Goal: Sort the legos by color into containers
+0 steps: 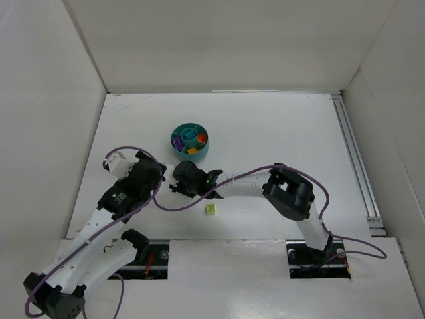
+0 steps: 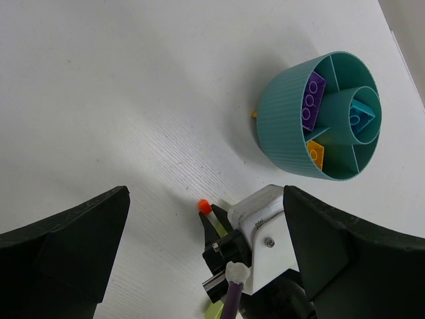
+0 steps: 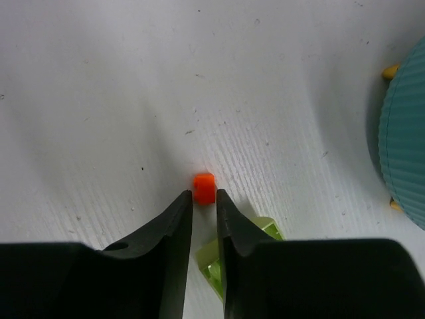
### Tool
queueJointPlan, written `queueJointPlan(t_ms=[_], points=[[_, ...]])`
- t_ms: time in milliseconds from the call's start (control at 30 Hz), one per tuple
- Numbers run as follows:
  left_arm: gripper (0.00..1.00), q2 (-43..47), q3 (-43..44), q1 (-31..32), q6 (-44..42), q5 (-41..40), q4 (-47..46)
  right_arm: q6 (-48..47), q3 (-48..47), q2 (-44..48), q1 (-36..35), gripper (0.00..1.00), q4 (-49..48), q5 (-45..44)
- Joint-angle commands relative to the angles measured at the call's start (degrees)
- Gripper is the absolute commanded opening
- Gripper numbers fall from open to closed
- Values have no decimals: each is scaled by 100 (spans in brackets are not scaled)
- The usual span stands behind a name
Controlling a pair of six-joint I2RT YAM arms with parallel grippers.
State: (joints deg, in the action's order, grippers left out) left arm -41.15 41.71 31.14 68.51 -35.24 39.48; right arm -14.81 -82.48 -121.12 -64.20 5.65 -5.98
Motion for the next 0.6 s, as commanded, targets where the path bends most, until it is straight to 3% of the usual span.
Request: queueJointPlan(t_ms=[0, 267, 567], points=[[100, 19, 21, 33, 13, -70, -28, 39, 127, 62, 4, 25, 331, 0], [100, -34, 187, 33, -40, -70, -90, -66, 188, 290, 4, 16, 112, 254], [100, -87, 627, 33, -40, -246, -142, -224, 240, 598, 4, 14, -11, 369]])
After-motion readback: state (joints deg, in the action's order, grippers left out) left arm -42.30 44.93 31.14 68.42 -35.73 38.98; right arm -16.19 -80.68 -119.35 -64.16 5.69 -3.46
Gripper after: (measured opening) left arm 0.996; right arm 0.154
